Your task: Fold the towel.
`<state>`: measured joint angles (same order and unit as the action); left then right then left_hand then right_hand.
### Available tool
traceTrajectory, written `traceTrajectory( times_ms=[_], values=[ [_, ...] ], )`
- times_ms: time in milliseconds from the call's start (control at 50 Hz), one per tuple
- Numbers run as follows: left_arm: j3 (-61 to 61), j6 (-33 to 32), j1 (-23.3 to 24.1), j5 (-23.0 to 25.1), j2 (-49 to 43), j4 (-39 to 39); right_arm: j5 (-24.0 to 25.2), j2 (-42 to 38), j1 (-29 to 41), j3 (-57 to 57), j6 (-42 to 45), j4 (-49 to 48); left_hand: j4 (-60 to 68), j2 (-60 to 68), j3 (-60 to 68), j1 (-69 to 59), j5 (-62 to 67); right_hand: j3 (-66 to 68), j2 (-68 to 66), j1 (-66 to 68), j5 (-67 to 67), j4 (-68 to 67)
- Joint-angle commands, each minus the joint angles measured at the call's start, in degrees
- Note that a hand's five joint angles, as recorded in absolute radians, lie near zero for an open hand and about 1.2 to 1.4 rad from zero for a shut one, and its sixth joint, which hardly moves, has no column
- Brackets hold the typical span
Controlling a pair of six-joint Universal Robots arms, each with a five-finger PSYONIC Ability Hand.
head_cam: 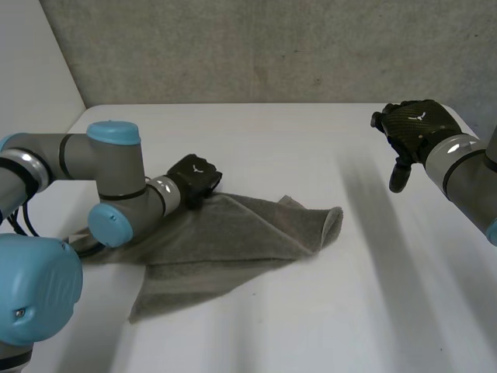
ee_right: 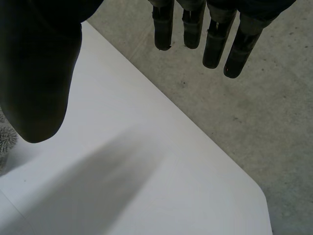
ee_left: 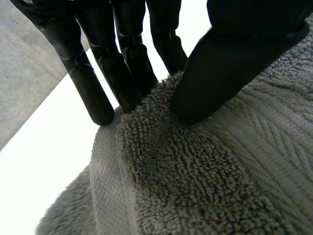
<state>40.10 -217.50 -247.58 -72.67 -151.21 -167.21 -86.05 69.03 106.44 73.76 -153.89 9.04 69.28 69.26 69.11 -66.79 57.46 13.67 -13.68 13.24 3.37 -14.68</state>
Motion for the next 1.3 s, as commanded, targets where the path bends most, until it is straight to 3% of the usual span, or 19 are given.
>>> traceTrajectory(
  times_ms=[20,140,340,460,560,740,880,1040,1180,1220,1240,1260,1280,1300],
  values=[
    [0.6,-1.2,0.0,-3.5,3.4,-0.1,0.2,-0.1,0.1,0.1,-0.1,-0.1,10.7,10.7,10.9,-13.2,12.5,-3.7,3.7,-3.2,-3.4,4.7],
    [6.4,-0.6,0.0,-4.9,12.7,-0.6,1.0,-1.2,0.0,-0.8,0.1,0.4,10.7,10.7,10.9,-13.2,12.5,-3.7,3.7,-3.2,-3.4,4.7],
    [14.7,-0.2,-1.1,-5.0,29.5,-2.1,9.0,-5.9,-3.4,-2.2,1.2,1.2,10.7,10.7,10.9,-13.2,12.5,-3.7,3.7,-3.2,-3.4,4.7],
    [16.1,3.4,-2.3,-5.2,38.6,-2.1,10.6,-9.7,-4.1,-3.7,0.9,4.4,10.7,10.7,10.9,-13.2,12.5,-3.7,3.7,-3.2,-3.4,4.7],
    [16.1,8.1,-3.3,-5.3,43.6,-1.8,11.4,-12.7,-4.1,-4.9,-3.2,6.3,10.7,10.7,10.9,-13.2,12.5,-3.7,3.7,-3.2,-3.4,4.7],
    [18.4,15.9,-7.5,-5.1,55.0,-1.7,22.9,-16.7,-2.9,-8.3,-19.4,5.8,10.7,10.7,10.9,-13.2,12.5,-3.7,3.7,-3.2,-3.4,4.7],
    [20.5,17.9,-10.5,-4.9,61.0,-1.9,27.3,-23.1,3.0,-13.6,-27.5,5.9,10.7,10.7,10.9,-13.2,12.5,-3.7,3.7,-3.2,-3.4,4.7],
    [21.7,18.6,-14.1,-4.8,63.2,-1.9,31.9,-25.8,12.2,-10.8,-28.3,6.0,10.7,10.7,10.9,-13.2,12.5,-3.7,3.7,-3.2,-3.4,4.7],
    [22.2,18.6,-16.8,-4.6,63.4,-1.8,32.2,-26.1,17.8,-10.4,-29.0,4.5,10.7,10.7,10.9,-13.2,12.5,-3.7,3.7,-3.2,-3.4,4.7],
    [22.2,18.6,-17.1,-4.6,63.4,-1.8,32.2,-26.1,19.1,-10.5,-29.7,3.6,10.7,10.7,10.9,-13.2,12.5,1.0,-0.9,1.4,1.3,0.1],
    [22.2,18.6,-17.5,-4.6,63.4,-1.8,32.2,-26.1,20.2,-10.4,-30.6,2.6,10.7,10.7,10.9,-13.2,12.5,8.8,-8.8,9.2,9.1,-7.8],
    [22.2,18.6,-17.5,-4.6,63.4,-1.8,32.2,-26.1,21.2,-10.4,-31.5,1.3,10.7,10.7,10.9,-13.2,12.5,25.0,-25.0,25.4,25.3,-24.0],
    [22.2,18.7,-17.9,-4.5,63.5,-1.8,32.2,-26.1,21.2,-10.4,-31.6,1.3,10.7,10.7,10.9,-13.2,12.5,25.2,-25.2,25.6,25.5,-24.2],
    [22.2,18.7,-17.9,-4.5,63.5,-1.8,32.2,-26.1,21.9,-10.5,-32.3,0.2,10.7,10.7,10.9,-13.2,12.5,41.2,-41.2,41.6,41.5,-40.2]
  ],
)
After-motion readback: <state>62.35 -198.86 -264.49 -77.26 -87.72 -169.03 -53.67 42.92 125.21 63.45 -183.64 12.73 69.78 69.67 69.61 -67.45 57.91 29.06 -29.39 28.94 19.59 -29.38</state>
